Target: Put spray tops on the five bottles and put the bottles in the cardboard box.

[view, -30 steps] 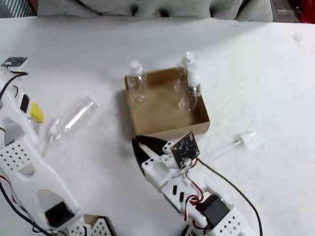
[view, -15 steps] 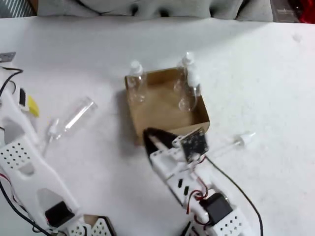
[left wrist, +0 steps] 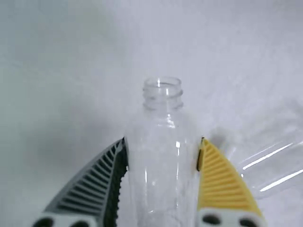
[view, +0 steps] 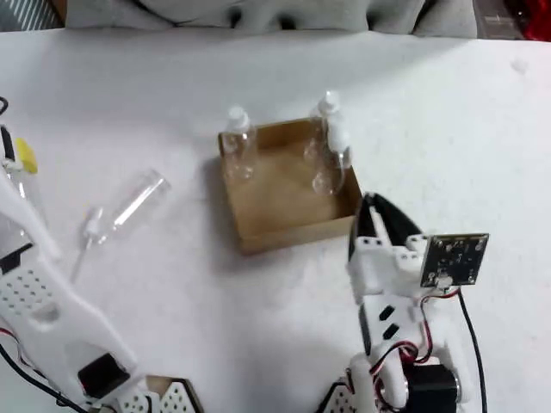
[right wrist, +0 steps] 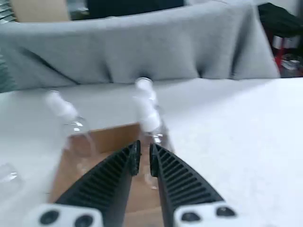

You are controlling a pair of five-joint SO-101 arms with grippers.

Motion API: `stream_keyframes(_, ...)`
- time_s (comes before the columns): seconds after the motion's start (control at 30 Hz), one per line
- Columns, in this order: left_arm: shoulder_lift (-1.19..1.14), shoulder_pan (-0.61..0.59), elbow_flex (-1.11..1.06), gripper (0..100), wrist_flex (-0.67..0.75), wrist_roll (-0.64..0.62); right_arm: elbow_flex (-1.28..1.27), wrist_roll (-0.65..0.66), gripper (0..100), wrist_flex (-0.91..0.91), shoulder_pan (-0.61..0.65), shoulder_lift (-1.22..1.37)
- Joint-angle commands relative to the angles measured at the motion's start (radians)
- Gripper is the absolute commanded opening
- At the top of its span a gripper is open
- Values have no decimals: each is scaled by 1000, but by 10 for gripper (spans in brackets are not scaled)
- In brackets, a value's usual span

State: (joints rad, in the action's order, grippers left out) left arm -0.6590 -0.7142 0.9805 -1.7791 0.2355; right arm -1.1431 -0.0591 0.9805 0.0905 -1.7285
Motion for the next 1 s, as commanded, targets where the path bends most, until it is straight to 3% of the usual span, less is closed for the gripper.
stream_keyframes(0.0, 283, 59, -201, 20, -9, -14, 60, 87, 15, 12, -120, 68)
stream_keyframes(0.23, 611, 151, -572, 20, 2, -14, 81, 164, 15, 15, -303, 292)
stream_keyframes(0.4, 794, 203, -818, 20, 103, -14, 83, 161, 15, 15, -371, 460)
stream_keyframes(0.63, 1032, 268, -1091, 20, 187, -15, 149, 3, 17, 13, -455, 705)
stream_keyframes(0.83, 1214, 329, -1309, 20, 292, -15, 276, -92, 153, 13, -460, 983)
stream_keyframes(0.97, 1310, 338, -1421, 20, 341, -15, 371, -121, 162, 13, -460, 1161)
